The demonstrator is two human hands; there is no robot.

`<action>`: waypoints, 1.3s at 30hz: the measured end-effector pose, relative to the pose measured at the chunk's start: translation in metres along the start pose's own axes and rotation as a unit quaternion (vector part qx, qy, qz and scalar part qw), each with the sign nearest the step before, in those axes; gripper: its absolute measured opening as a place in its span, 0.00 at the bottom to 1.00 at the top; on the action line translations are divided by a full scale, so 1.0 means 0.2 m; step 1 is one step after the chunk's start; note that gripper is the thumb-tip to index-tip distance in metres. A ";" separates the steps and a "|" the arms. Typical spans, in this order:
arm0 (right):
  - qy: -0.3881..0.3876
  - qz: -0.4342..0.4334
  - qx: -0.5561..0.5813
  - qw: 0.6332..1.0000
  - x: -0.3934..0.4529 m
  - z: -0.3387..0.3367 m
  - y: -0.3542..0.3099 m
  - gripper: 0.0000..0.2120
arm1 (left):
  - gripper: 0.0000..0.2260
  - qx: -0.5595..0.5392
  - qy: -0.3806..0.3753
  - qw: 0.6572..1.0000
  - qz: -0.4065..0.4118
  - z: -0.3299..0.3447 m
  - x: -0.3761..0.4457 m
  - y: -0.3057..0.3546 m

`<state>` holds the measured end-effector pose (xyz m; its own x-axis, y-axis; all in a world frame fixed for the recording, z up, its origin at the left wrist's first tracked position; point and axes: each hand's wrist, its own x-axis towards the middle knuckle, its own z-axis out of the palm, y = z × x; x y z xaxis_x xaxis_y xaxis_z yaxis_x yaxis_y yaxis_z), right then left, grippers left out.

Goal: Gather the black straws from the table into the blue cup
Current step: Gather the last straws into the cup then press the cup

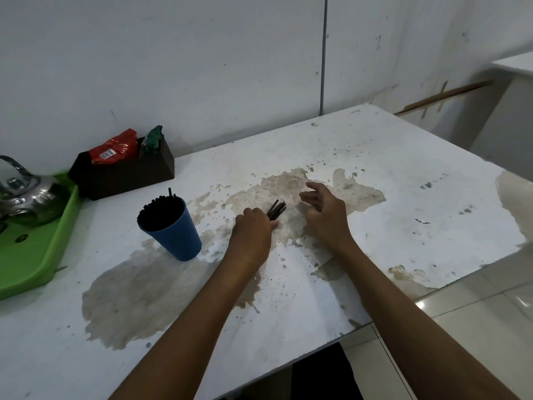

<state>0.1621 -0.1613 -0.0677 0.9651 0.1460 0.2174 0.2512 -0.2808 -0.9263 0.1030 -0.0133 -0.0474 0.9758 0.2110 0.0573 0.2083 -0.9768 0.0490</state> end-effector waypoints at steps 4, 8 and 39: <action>0.007 0.000 -0.004 1.000 0.00 0.01 0.00 0.25 | 0.17 0.032 0.017 0.999 -0.008 0.03 -0.03 0.02; 0.013 0.005 -0.005 1.000 0.00 0.01 0.00 0.24 | 0.16 0.036 0.060 0.998 0.002 0.06 -0.06 0.01; -0.031 -0.003 -0.042 0.999 -0.03 0.01 -0.08 0.21 | 0.20 -0.645 0.181 0.734 -0.111 0.00 -0.06 -0.04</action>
<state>0.1525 -0.1559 -0.0556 0.9575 0.2058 0.2019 0.2657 -0.3578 -0.8952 0.0889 -0.0081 -0.0488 0.7972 0.5835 0.1547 -0.1049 -0.1185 0.9874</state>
